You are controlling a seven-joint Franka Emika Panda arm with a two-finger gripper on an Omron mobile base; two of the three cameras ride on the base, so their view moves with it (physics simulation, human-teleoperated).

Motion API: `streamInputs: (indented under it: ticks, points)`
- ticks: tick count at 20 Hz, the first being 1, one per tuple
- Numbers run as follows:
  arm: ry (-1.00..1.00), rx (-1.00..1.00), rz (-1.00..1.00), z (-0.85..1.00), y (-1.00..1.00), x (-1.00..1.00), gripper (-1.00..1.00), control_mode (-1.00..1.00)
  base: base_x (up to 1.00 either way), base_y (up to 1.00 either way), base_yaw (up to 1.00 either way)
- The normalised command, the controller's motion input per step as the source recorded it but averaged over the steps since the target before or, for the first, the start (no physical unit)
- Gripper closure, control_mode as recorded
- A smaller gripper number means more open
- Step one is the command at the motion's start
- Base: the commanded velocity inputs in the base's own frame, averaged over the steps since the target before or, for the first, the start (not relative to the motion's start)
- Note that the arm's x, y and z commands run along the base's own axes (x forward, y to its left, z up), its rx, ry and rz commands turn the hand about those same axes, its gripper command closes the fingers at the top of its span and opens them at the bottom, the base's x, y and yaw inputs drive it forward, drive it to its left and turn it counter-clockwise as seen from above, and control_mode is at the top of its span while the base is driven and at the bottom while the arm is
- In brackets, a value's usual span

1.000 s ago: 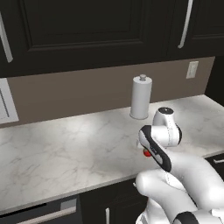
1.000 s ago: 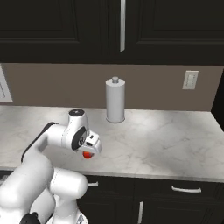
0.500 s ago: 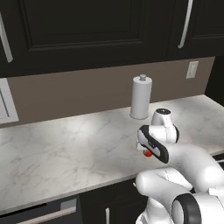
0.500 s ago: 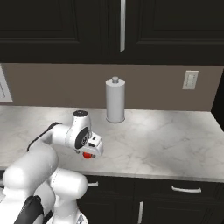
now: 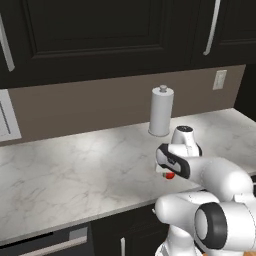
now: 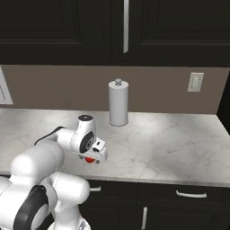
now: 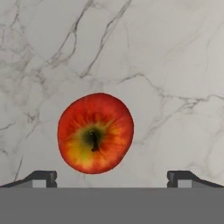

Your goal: Place the liquors on the top shelf of the fridge to keep them out of children's reach, and place the apple on lower shelves for easy access.

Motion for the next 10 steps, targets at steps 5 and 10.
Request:
streamInputs:
  ticks: [5, 10]
  points:
    - [0.00, 0.00, 0.00, -0.13, 0.00, 0.05, -1.00, -1.00, 0.00, 0.00, 0.00]
    - [0.00, 0.00, 0.00, -0.13, 0.00, 0.07, -1.00, -1.00, 0.00, 0.00, 0.00]
